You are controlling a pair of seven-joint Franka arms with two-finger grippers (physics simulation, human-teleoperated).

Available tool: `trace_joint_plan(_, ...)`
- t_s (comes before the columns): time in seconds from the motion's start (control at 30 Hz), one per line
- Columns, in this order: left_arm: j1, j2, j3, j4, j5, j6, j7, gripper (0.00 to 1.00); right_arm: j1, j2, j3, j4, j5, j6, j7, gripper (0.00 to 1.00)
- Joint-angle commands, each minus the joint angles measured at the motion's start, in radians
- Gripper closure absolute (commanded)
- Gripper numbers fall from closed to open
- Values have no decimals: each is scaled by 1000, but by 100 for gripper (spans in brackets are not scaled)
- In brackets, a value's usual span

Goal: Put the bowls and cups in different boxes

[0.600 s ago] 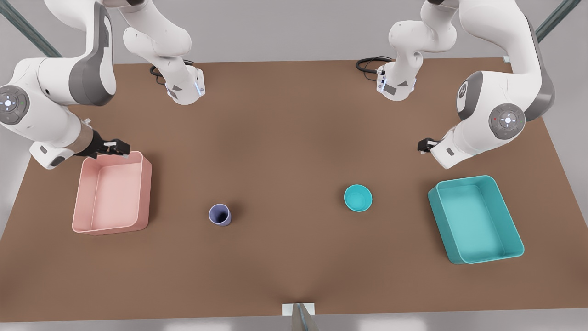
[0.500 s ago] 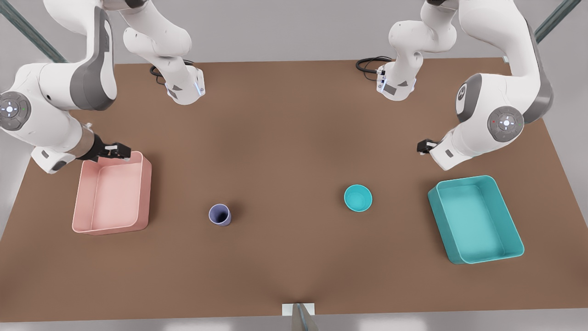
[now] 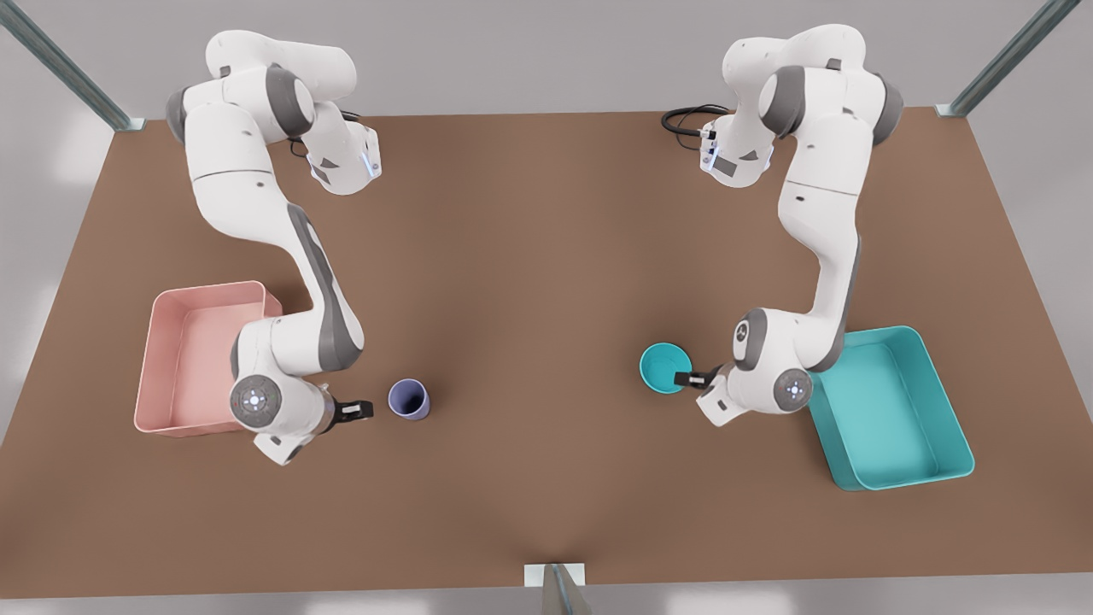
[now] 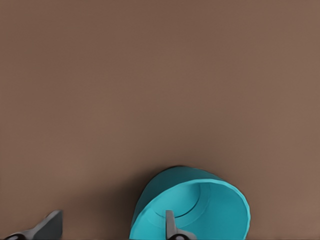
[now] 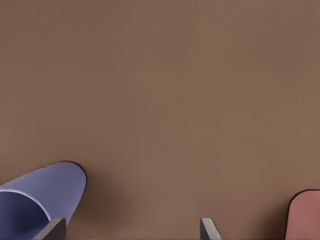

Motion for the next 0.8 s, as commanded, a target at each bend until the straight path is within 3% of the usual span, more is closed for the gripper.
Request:
trace_joint_plan(0.0, 0, -2, -5, -21, -12, 48, 37, 0, 16, -7, 1, -25, 4, 141, 121, 0)
trace_joint_plan(0.03, 0, -5, -5, -27, -10, 26, 39, 0, 30, -7, 1, -32, 4, 139, 121, 0)
trace_joint_plan(0.1, 0, -19, -5, -27, -9, -14, 39, 37, 43, -16, 1, -46, 4, 138, 121, 0)
trace_joint_plan(0.13, 0, -19, -5, -26, -16, -26, 36, 63, 61, -16, 2, -48, 5, 136, 121, 0)
trace_joint_plan(0.2, -1, -19, -11, -27, -61, -56, 36, 69, 66, -13, 1, -59, 4, 135, 121, 0)
trace_joint_plan(0.4, 0, -3, -15, -26, -62, -49, 34, 67, 89, -45, 2, -167, 5, 158, 121, 0)
trace_joint_plan(0.47, 3, -9, -14, -23, -90, -55, 31, 79, 89, -42, 2, -177, 4, 165, 121, 0)
trace_joint_plan(0.53, 3, -49, -9, -21, -81, -92, 31, 79, 89, -31, 2, -186, 5, 185, 121, 0)
trace_joint_plan(0.67, 9, -249, 170, -12, 105, -210, 33, 79, 81, 1, 1, -192, 5, 220, 121, 0)
trace_joint_plan(0.73, 97, -256, 209, 83, 119, -224, 39, 79, 79, 16, 1, -190, 5, 233, 121, 0)
trace_joint_plan(0.77, 178, -204, 209, 192, 119, -242, 40, 79, 79, 20, 1, -190, 4, 245, 121, 6)
